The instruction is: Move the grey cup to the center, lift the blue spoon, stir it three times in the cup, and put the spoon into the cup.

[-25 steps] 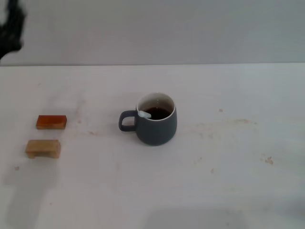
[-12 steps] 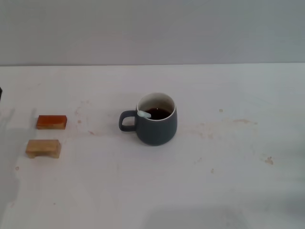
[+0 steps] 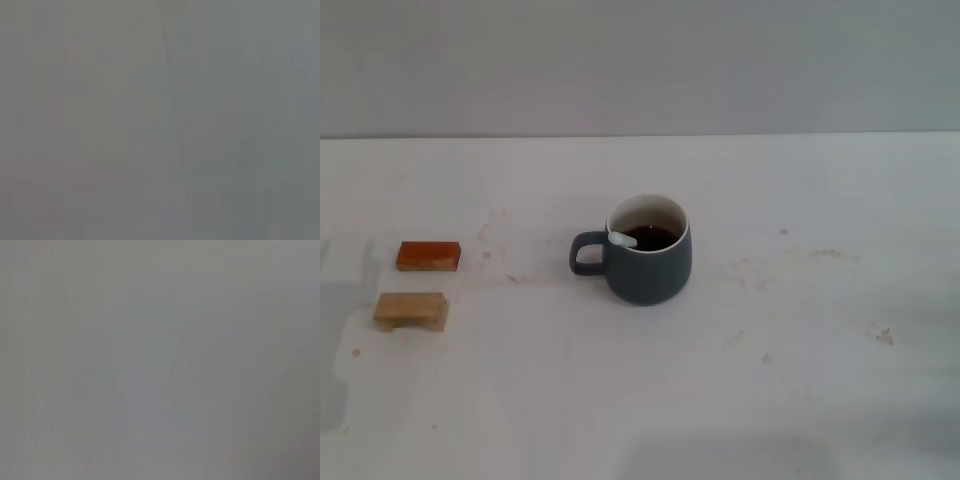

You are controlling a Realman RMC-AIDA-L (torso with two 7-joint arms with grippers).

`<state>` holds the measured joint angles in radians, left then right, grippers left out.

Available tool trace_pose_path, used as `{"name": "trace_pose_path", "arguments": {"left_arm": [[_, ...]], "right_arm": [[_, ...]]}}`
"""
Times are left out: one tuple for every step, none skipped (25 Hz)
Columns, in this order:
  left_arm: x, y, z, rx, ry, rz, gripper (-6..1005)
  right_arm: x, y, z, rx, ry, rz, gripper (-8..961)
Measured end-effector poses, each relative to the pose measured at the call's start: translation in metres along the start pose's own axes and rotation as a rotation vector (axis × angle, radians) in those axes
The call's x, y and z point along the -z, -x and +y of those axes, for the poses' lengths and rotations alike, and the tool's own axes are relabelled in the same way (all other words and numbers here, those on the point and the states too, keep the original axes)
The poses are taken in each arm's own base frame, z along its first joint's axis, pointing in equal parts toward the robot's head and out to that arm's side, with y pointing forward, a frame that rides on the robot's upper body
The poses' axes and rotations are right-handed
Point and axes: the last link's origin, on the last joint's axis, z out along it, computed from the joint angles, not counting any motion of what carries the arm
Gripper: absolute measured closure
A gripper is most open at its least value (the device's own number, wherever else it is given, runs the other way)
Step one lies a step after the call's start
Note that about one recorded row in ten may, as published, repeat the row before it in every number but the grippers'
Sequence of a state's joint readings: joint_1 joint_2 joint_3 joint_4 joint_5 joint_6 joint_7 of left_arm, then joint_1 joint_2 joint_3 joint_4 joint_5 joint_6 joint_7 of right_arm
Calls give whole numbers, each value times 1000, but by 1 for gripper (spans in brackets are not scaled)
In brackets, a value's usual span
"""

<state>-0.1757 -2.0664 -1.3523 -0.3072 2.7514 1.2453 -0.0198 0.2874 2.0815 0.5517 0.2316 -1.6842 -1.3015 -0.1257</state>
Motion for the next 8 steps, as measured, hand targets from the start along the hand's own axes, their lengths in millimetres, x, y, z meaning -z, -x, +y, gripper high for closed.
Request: {"name": "trace_pose_path", "arguments": {"left_arm": [[0,1,-1,3,-5,-5,442],[1,2,-2,7,-11,-9,442],[1,2,-3,18,-19,-13,442],[1,2,-3,18,-19,-13,442],[2,4,-7,50,-41,-23,442],[2,4,-7,50,-41,-23,442],[3,5,-8,67,-51,-29,442],[3,6,-9,74,-54,-34,442]], "right_arm": [[0,0,0,0,0,0,954],[0,0,0,0,0,0,954],[0,0,0,0,2,-1,954],[0,0,0,0,2,-1,954],[0,0,0,1,4,-3,954],[1,0,1,3,8,-5,954],[1,1,1,4,11,-6,954],[1,1,2,6,14,-7,954]]}}
